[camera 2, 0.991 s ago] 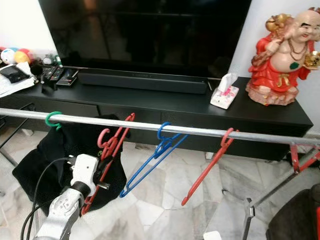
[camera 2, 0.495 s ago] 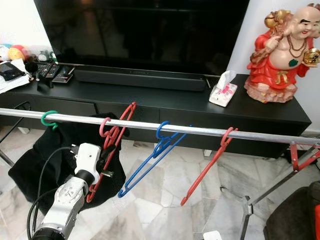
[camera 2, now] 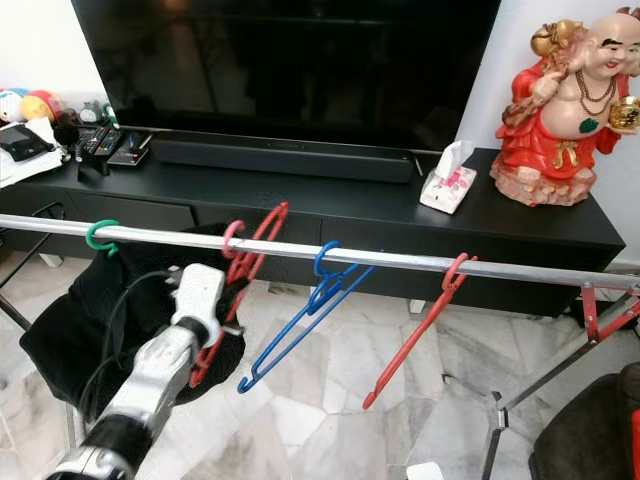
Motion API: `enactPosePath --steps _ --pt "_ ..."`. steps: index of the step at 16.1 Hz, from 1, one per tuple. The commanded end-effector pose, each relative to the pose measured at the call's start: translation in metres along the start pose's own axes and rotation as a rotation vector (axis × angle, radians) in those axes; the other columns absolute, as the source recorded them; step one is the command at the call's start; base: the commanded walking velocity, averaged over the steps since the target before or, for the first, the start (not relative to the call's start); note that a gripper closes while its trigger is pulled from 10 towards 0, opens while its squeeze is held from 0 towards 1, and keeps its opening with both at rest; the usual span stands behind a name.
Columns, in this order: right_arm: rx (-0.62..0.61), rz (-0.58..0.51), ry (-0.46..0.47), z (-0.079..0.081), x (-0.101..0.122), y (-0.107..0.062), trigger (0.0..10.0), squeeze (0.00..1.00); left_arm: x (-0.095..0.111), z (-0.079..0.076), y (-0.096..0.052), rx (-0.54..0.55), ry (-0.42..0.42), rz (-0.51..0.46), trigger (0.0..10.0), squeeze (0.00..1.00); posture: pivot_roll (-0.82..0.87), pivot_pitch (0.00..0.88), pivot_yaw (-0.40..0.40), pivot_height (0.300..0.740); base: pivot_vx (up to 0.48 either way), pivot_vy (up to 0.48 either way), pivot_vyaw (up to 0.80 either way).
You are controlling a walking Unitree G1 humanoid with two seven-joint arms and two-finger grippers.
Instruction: Hang hanger
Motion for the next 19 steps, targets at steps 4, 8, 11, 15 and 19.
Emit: enactPosePath --steps 4,8,11,15,19 --pt "0.014 0.0 -0.036 0.003 -0.001 0.0 10.0 0.0 0.009 0.005 0.017 0.013 0.03 0.035 10.0 0.0 -0.07 0.0 0.007 0.74 0.0 0.0 0.0" --pt "0.005 -0.004 -0.017 0.002 0.0 0.0 10.0 0.0 0.006 0.006 0.022 0.017 0.006 0.086 10.0 0.0 -0.07 0.0 0.014 0.74 0.0 0.0 0.0" --pt "0.006 -0.005 -0.018 0.003 0.0 0.0 10.0 0.0 -0.006 0.005 0.014 0.011 0.016 0.107 10.0 0.0 -0.07 0.0 0.013 0.74 0.0 0.0 0.0" --pt "0.008 -0.004 -0.027 0.003 0.0 0.0 10.0 0.0 -0.02 0.002 0.002 -0.009 0.037 0.129 10.0 0.0 -0.06 0.0 0.008 0.74 0.0 0.0 0.0" --pt "0.009 -0.004 -0.032 0.003 0.0 0.0 10.0 0.0 -0.015 0.002 0.002 -0.009 0.038 0.111 10.0 0.1 -0.06 0.0 0.006 0.74 0.0 0.0 0.0"
Point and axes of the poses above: a point about 5 cm out from each wrist's last joint towards the gripper, its own y axis pointing out of the wrist towards the gripper, its own x axis along the axis of the wrist's last joint, z = x × y, the point moved 3 cm from there along y, pointing out of the wrist towards the gripper, and after that the axes turned 13 degrees about y, right-handed, at the moved point
